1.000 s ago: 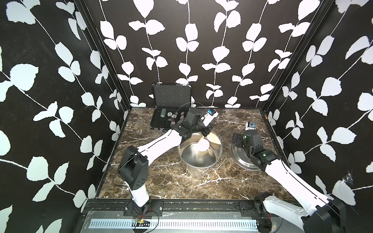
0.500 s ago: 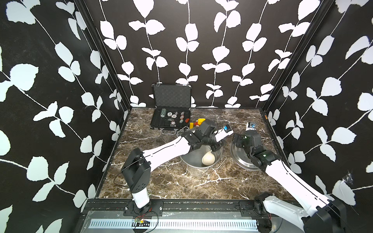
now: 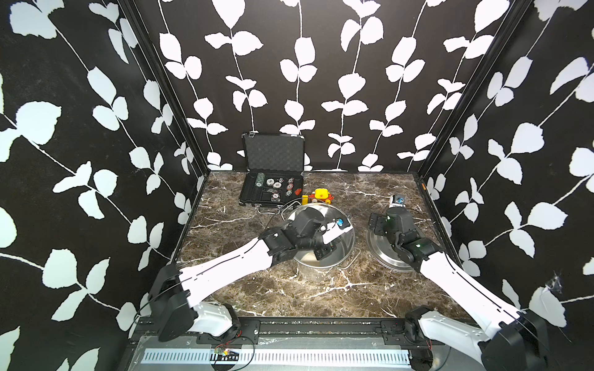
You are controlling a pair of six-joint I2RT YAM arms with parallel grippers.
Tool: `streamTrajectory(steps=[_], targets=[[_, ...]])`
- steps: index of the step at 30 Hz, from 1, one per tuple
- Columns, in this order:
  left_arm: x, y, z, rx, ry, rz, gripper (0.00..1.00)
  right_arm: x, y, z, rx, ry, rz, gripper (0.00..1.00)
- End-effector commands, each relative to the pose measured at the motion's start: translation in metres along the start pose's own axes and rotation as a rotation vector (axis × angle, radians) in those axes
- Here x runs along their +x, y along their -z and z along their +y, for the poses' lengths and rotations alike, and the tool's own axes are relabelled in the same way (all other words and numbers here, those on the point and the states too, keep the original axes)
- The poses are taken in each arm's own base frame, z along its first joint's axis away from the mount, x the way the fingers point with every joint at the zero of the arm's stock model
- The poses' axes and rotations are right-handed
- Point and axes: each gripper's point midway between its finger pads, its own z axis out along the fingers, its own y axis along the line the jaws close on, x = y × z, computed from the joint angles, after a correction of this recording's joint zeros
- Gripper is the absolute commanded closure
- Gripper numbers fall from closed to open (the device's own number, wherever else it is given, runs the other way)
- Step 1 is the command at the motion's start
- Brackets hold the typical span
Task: Stir the soup with a spoon
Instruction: Stir the soup in the pan with a stick.
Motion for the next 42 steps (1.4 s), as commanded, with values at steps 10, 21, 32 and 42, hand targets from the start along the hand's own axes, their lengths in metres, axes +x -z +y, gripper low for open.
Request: streamTrajectory(steps=[10,21,32,42], targets=[[0.017,0.035,0.093,-0.266,0.212,-0.087,1.00,-0.016,0.003,0.003,-0.016,-0.035,-0.044,0.01],[-0.012,0.008,0.165,-0.425,0.292,-0.110,1.00,-0.015,0.007,-0.003,0.005,-0.019,-0.052,0.01],[-0.058,-0.049,0.152,-0.156,0.251,-0.170,1.00,-0.012,0.012,-0.009,0.020,-0.021,-0.059,0.01],[-0.087,-0.067,0.064,0.030,0.011,-0.140,1.00,-0.011,0.009,-0.006,0.011,-0.026,-0.054,0.01]])
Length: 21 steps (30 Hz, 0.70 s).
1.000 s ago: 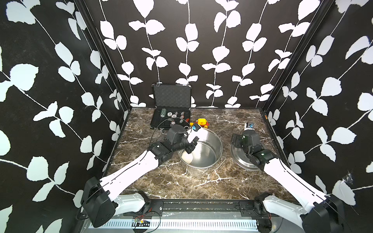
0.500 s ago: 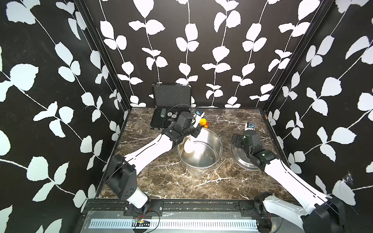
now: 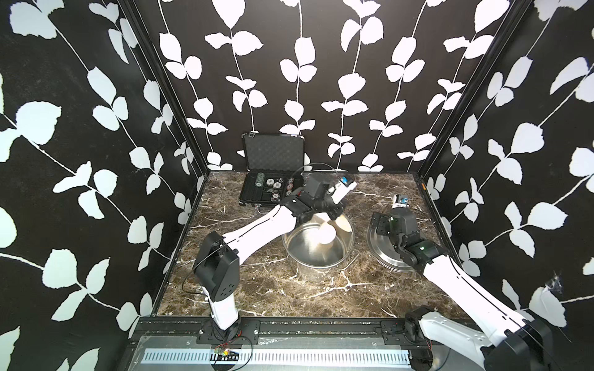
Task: Stir the soup with a spoon
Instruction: Stir the soup in the pan with a stick.
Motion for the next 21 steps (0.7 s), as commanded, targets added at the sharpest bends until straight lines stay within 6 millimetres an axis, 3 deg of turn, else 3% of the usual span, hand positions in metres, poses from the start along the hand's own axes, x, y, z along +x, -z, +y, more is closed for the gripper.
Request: streamTrajectory(steps=[1,11,15,21], targets=[[-0.009,0.011,-0.030,0.080,-0.092,-0.004,1.00,0.000,-0.001,-0.002,0.006,-0.010,-0.013,0.01],[0.021,0.057,-0.107,0.260,-0.210,0.011,1.00,-0.003,-0.008,0.004,-0.008,-0.013,-0.017,0.01],[0.034,0.076,-0.116,0.273,-0.216,0.015,1.00,-0.004,-0.011,0.008,-0.018,-0.020,-0.010,0.01],[0.049,0.095,-0.104,0.172,-0.204,0.026,1.00,-0.006,-0.011,0.011,-0.029,-0.024,-0.009,0.01]])
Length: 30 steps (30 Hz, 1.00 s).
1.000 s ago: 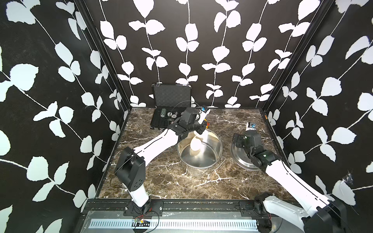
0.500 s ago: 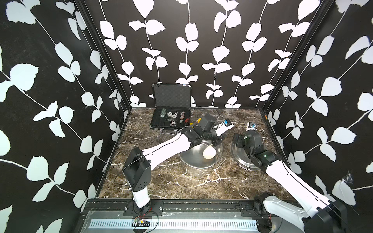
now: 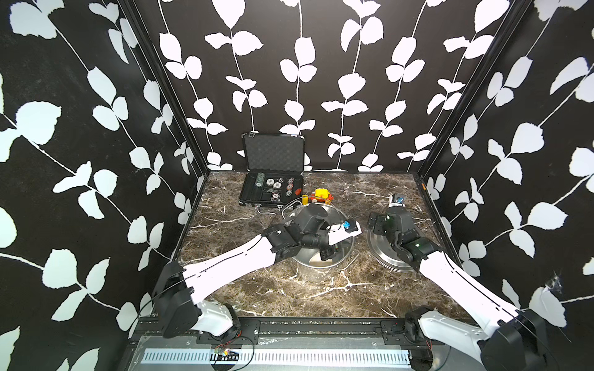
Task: Stir the soup with a spoon
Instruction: Stir the soup in the pan with a stick.
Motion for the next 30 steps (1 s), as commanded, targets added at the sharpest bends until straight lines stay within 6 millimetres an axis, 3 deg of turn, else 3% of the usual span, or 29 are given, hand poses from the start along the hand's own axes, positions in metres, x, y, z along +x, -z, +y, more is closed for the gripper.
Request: streamTrajectory(steps=[1,6,13,20,25,30], targets=[[0.011,0.014,0.006,-0.074,0.000,0.011,1.00,-0.015,0.002,0.004,-0.015,-0.028,-0.041,0.01],[0.030,0.031,0.031,-0.172,0.085,0.010,1.00,-0.015,0.002,0.004,-0.014,-0.027,-0.043,0.01],[0.044,0.063,0.094,-0.401,0.194,-0.042,1.00,-0.015,0.002,0.004,-0.019,-0.032,-0.041,0.01],[0.058,0.082,0.146,-0.564,0.260,-0.026,1.00,-0.014,0.007,-0.001,-0.003,-0.022,-0.048,0.01],[0.046,0.080,0.175,-0.606,0.245,-0.021,1.00,-0.012,0.007,-0.003,0.001,-0.022,-0.051,0.01],[0.028,0.053,0.185,-0.509,0.194,-0.035,1.00,-0.010,0.006,-0.003,-0.001,-0.013,-0.046,0.01]])
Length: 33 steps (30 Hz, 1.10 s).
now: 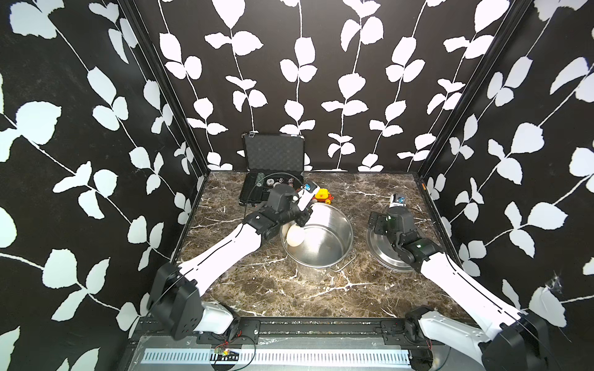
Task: Stir the soup with a spoon
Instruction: Stir the soup in the pan with a stick.
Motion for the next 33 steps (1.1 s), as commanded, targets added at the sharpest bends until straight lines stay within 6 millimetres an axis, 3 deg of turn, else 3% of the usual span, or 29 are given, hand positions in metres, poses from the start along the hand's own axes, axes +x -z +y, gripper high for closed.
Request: streamTrajectory(steps=[1,5,10,17,22,28,33], targets=[[-0.029,-0.008,0.003,0.032,-0.066,-0.061,1.00,-0.006,0.003,-0.002,0.004,-0.004,-0.032,0.01],[-0.043,-0.026,-0.015,0.140,-0.071,-0.090,1.00,-0.005,0.004,-0.005,0.013,0.008,-0.026,0.01],[-0.056,-0.043,-0.074,0.306,-0.163,-0.101,1.00,-0.004,0.007,-0.009,0.028,0.007,-0.036,0.01],[-0.060,-0.050,-0.137,0.475,-0.230,-0.087,1.00,-0.003,0.008,-0.010,0.027,0.003,-0.037,0.01],[-0.048,-0.037,-0.163,0.536,-0.268,-0.049,1.00,-0.003,0.010,-0.012,0.033,0.004,-0.044,0.01],[-0.014,-0.005,-0.193,0.616,-0.340,0.029,1.00,-0.005,0.009,-0.011,0.033,0.004,-0.045,0.01],[0.009,0.017,-0.194,0.603,-0.328,0.071,1.00,-0.010,0.008,-0.007,0.021,0.003,-0.043,0.01]])
